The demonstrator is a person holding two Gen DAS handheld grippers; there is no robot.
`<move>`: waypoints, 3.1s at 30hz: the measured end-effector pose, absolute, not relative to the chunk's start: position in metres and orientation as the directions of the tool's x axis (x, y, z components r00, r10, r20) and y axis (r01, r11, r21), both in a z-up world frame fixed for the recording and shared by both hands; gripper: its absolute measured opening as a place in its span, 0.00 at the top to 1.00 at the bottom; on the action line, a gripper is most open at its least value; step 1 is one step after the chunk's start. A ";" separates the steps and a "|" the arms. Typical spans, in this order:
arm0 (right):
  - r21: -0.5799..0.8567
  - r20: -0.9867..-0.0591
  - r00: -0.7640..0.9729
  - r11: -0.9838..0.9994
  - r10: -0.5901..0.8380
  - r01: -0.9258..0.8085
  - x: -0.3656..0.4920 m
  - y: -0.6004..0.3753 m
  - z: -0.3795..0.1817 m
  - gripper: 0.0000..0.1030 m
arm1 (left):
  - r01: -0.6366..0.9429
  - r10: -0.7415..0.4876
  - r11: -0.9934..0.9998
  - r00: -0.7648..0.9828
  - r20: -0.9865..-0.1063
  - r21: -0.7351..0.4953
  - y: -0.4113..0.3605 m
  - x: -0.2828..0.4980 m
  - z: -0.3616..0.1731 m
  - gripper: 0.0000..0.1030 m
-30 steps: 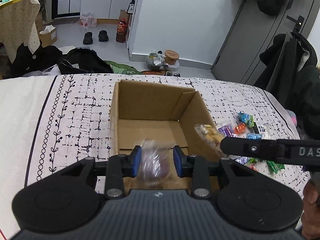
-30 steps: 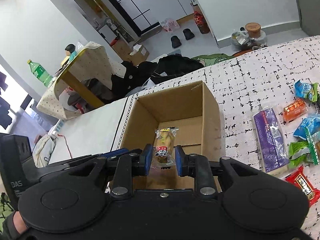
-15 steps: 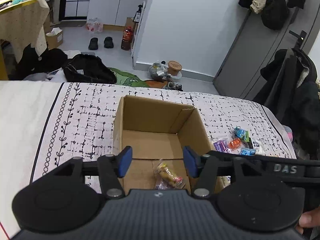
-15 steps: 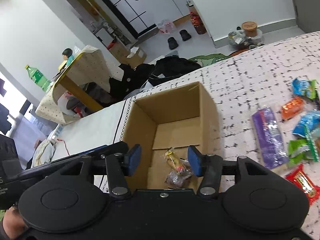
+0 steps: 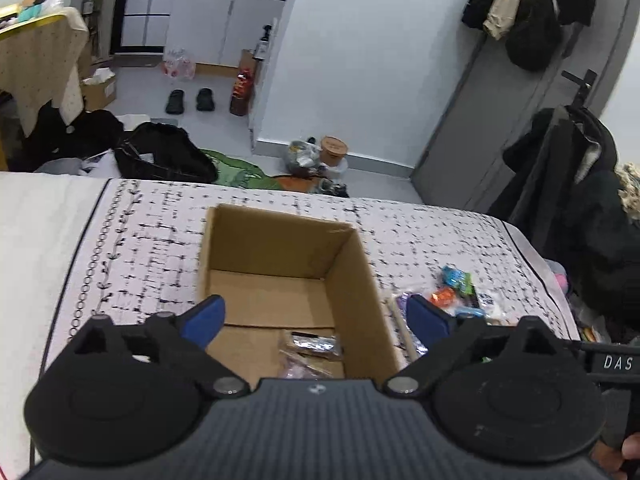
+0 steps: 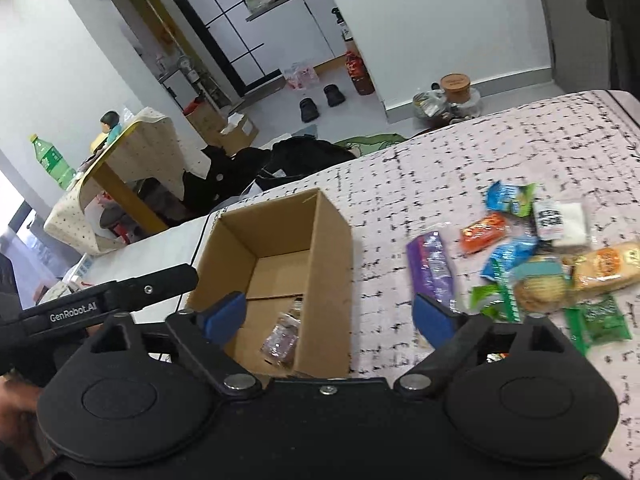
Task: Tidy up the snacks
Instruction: 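Open both grippers to drop the packets into the box, then move both grippers back over the snack pile, then grasp the red chocolate bar with the left gripper while the right grasps the green candy packet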
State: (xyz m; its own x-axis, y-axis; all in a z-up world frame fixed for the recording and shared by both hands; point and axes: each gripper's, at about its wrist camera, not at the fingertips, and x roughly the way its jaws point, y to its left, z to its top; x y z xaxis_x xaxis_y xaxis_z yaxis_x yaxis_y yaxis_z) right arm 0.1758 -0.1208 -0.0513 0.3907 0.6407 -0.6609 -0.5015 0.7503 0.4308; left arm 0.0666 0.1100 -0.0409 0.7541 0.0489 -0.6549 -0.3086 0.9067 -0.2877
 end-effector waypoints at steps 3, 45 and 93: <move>0.437 -0.654 0.402 0.754 0.641 -0.491 0.175 -0.134 -0.048 0.02 | -0.287 0.031 0.914 0.755 -0.655 -0.287 0.101 0.068 -0.038 0.02; 0.379 -0.701 0.499 0.859 0.510 -0.345 0.159 -0.270 -0.042 0.00 | 0.082 -0.203 0.976 0.665 -0.719 -0.200 -0.011 0.116 -0.034 0.02; 0.383 -0.782 0.442 0.898 0.440 -0.216 0.218 -0.288 -0.112 0.26 | 0.025 -0.318 0.942 0.390 -0.864 -0.336 -0.077 0.218 -0.166 0.55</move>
State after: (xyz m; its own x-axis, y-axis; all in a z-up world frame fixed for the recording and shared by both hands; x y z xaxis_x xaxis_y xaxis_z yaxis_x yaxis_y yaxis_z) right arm 0.2180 -0.2880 -0.1116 0.4418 0.4401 -0.7817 -0.2160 0.8980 0.3834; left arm 0.2178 -0.0774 -0.1655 0.3903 -0.3184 -0.8639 0.0248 0.9416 -0.3358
